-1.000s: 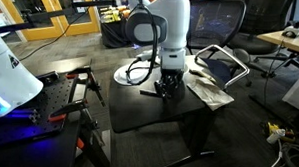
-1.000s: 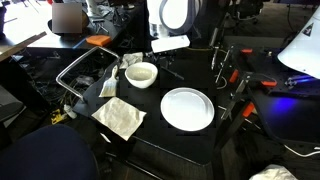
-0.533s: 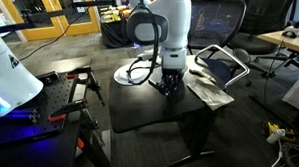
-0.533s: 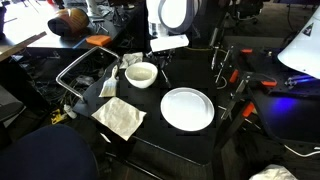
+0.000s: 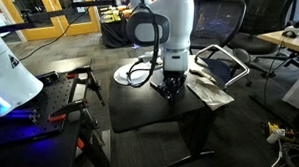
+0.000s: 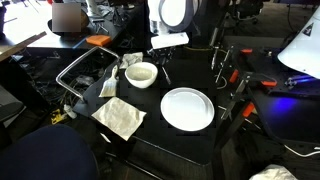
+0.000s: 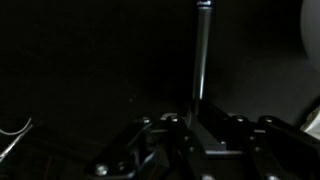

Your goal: Remove the pen from the bowl, put it on the table, and then put it back in the bowl

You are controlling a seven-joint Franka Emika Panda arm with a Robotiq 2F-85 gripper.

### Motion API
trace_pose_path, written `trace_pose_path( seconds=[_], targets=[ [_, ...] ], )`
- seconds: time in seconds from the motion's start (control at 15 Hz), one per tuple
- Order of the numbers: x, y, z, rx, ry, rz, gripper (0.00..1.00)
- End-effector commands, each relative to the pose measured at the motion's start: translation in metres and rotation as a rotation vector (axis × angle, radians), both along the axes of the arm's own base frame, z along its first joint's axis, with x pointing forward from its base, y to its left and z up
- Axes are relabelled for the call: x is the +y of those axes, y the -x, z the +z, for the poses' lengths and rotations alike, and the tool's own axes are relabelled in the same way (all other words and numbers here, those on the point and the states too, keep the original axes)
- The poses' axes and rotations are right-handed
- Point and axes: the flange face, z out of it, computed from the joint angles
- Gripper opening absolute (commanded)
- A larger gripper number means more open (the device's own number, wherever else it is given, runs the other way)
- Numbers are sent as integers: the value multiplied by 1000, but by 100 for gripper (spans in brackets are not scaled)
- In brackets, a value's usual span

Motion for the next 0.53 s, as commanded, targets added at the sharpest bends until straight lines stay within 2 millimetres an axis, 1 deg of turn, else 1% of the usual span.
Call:
trace_pose_path(
  seconds=[0.0,0.13,0.47],
  targets=[
    [-16,8,23,-11,7,-27,4],
    [-24,8,31,-28,2,-43,4],
    [-30,7,56,-84,-40,-109,4]
  ],
)
